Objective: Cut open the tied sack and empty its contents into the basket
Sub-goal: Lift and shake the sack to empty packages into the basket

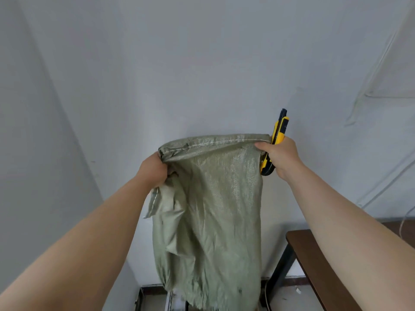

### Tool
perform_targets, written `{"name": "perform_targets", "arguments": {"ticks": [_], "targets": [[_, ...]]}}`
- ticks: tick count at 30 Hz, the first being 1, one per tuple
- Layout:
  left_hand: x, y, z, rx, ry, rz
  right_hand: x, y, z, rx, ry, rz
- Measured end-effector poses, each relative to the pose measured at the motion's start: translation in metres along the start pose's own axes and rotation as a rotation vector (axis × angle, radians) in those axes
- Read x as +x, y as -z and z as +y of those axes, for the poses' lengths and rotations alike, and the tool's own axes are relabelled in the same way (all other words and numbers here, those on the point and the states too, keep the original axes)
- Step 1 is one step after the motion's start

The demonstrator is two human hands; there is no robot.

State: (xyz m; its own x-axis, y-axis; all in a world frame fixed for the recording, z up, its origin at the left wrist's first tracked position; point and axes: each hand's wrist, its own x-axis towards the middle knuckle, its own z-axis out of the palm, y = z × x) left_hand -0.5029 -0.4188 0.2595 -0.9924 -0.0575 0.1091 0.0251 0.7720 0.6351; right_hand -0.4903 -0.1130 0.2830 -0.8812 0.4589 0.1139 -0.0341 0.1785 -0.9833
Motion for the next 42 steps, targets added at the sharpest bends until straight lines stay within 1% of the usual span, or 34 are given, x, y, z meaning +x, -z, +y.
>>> {"name": "perform_targets", "arguments": {"ticks": [2, 5, 8, 10, 11, 14, 17, 20, 22, 26, 28, 30, 32, 36, 42], "targets": [[0.0, 0.007, 0.015, -0.181, -0.044, 0.087, 0.001, 0.001, -0.011, 0.049, 0.035, 0.033], [-0.002, 0.025, 0.044, -0.392, -0.185, 0.219, 0.002, 0.002, -0.036, 0.16, 0.109, 0.09], [0.005, 0.042, 0.064, -0.599, -0.255, 0.255, 0.001, 0.001, -0.059, 0.29, 0.17, 0.123], [0.01, 0.051, 0.073, -0.695, -0.254, 0.251, 0.0, -0.001, -0.07, 0.359, 0.206, 0.127], [0.012, 0.054, 0.075, -0.716, -0.237, 0.237, 0.0, -0.002, -0.073, 0.358, 0.214, 0.122], [0.011, 0.048, 0.071, -0.696, -0.182, 0.188, -0.002, -0.004, -0.069, 0.277, 0.205, 0.087], [0.009, 0.037, 0.051, -0.69, -0.16, 0.141, -0.003, -0.003, -0.053, 0.192, 0.165, 0.073], [0.011, 0.034, 0.03, -0.644, -0.102, 0.015, -0.001, -0.001, -0.037, 0.101, 0.134, 0.063], [0.012, 0.034, 0.021, -0.541, -0.027, -0.047, 0.001, 0.002, -0.03, 0.071, 0.104, 0.072], [0.01, 0.026, 0.009, -0.502, 0.066, 0.018, 0.0, 0.007, -0.024, 0.049, 0.077, 0.071], [0.01, 0.02, 0.0, -0.424, 0.091, -0.022, -0.003, 0.007, -0.019, 0.023, 0.06, 0.047], [0.007, 0.019, -0.005, -0.39, 0.106, -0.018, -0.005, 0.007, -0.015, 0.025, 0.039, 0.047], [0.005, 0.02, -0.007, -0.432, 0.112, 0.007, -0.007, 0.008, -0.015, 0.038, 0.047, 0.048], [0.0, 0.024, -0.007, -0.448, 0.094, 0.001, -0.012, 0.008, -0.019, 0.072, 0.078, 0.033], [-0.013, 0.033, -0.005, -0.527, 0.052, 0.023, -0.023, 0.002, -0.025, 0.138, 0.058, -0.06]]}}
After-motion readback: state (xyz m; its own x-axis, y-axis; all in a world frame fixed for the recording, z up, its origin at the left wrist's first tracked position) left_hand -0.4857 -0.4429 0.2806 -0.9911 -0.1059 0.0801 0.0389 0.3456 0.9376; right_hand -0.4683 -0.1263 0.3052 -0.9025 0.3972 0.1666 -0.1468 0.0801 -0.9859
